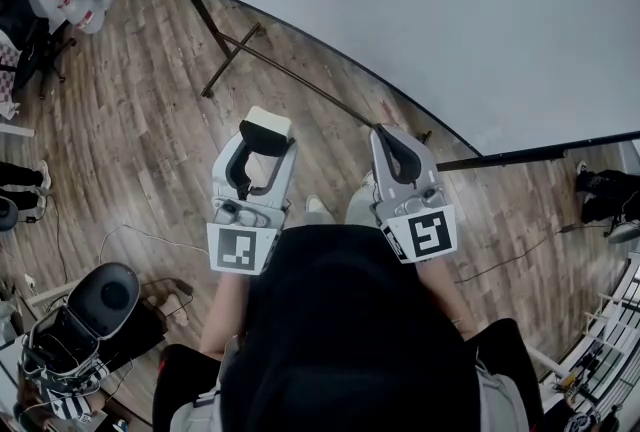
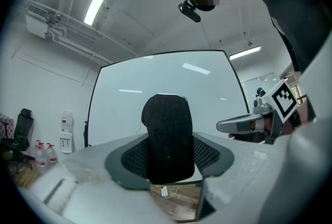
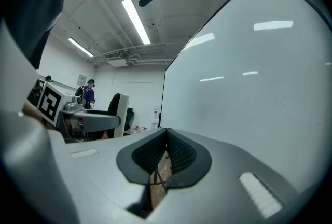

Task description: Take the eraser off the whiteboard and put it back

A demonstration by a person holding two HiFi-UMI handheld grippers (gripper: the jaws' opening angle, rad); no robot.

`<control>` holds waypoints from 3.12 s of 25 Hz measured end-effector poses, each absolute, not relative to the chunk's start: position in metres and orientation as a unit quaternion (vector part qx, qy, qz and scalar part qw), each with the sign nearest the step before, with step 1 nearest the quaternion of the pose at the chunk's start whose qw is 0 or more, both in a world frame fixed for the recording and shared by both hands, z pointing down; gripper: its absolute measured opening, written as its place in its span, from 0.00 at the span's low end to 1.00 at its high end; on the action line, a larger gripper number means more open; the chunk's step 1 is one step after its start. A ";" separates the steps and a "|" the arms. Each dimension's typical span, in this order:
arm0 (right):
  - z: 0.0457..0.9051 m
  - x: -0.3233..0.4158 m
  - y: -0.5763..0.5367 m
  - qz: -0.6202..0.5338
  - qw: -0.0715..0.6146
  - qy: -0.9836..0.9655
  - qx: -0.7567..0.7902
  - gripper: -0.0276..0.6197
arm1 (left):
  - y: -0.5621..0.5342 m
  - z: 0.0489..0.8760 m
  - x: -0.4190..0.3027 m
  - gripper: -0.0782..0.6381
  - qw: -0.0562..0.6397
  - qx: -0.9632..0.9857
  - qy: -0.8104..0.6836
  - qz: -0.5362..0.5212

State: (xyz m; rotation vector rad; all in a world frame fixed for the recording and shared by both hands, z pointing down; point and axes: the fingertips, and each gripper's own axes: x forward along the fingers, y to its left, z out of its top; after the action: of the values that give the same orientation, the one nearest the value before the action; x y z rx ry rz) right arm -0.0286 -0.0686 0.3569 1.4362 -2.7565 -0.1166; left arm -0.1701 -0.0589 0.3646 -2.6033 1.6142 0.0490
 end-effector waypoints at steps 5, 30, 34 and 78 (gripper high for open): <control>0.356 -0.028 -0.063 -0.037 0.011 -0.887 0.460 0.05 | -0.049 0.367 -0.171 0.44 0.036 -0.848 0.529 0.014; 0.361 0.023 -0.058 -0.031 0.021 -0.862 0.506 0.05 | -0.077 0.359 -0.121 0.44 0.044 -0.871 0.489 0.020; 0.363 0.039 -0.062 -0.030 0.025 -0.854 0.519 0.05 | -0.095 0.356 -0.105 0.44 0.047 -0.878 0.476 0.025; 0.396 0.084 -0.162 0.019 0.071 -0.828 0.556 0.05 | -0.286 0.378 -0.050 0.44 0.041 -0.885 0.463 0.036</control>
State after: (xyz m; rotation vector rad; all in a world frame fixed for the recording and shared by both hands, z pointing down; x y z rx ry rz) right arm 0.0837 -0.1623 0.3962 1.6709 -2.4910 0.0570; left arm -0.0497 -0.2860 0.3776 -2.7086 1.4189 0.1090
